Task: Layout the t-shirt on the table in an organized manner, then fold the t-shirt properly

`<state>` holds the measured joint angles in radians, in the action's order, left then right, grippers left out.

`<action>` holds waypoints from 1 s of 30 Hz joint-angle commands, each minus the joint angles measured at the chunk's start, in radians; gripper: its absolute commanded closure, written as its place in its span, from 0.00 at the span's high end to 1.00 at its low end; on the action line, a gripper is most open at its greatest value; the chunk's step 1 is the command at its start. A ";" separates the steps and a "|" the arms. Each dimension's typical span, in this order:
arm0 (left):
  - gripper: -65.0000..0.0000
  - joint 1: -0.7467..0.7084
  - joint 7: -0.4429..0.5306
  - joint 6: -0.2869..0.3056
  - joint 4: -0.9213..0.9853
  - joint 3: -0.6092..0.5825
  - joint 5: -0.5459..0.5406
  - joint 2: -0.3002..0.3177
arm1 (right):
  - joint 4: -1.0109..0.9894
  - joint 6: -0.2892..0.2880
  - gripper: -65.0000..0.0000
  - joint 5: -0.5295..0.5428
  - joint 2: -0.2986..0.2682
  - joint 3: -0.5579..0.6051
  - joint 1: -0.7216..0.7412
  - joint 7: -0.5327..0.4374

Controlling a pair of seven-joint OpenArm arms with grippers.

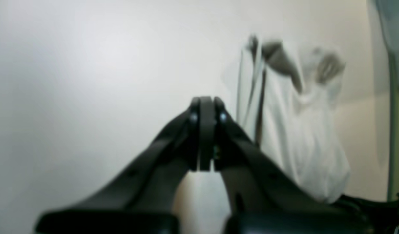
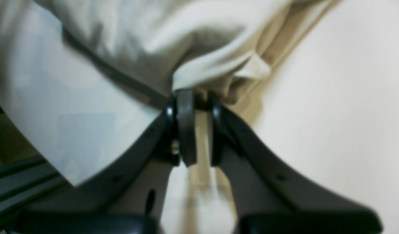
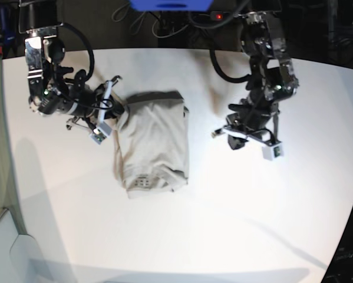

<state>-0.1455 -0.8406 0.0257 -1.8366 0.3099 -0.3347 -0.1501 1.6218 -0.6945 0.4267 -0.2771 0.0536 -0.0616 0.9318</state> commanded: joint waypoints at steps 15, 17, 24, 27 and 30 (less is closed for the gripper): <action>0.00 -0.161 -0.139 0.015 -0.139 0.464 -0.007 0.106 | -0.044 -0.004 0.09 0.013 -0.096 -0.133 0.090 -0.020; 0.00 -0.182 -0.139 0.015 -0.139 0.483 -0.007 0.106 | -0.084 -0.004 0.09 0.013 -0.077 -0.123 0.118 -0.020; 0.00 -0.245 -0.139 0.016 -0.139 0.498 -0.007 0.105 | -0.102 -0.004 0.09 0.013 -0.014 -0.041 0.134 -0.018; 0.00 -0.254 -0.139 0.016 -0.139 0.499 -0.007 0.105 | -0.105 -0.004 0.09 0.013 -0.001 -0.004 0.130 -0.018; 0.00 -0.265 -0.139 0.016 -0.139 0.499 -0.007 0.105 | -0.102 -0.004 0.09 0.013 0.020 0.002 0.110 -0.018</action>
<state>-0.4076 -0.9951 0.0349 -1.9553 0.8047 -0.3340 -0.0509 1.5017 -0.6945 0.4240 -0.2512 0.0578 0.0368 0.9310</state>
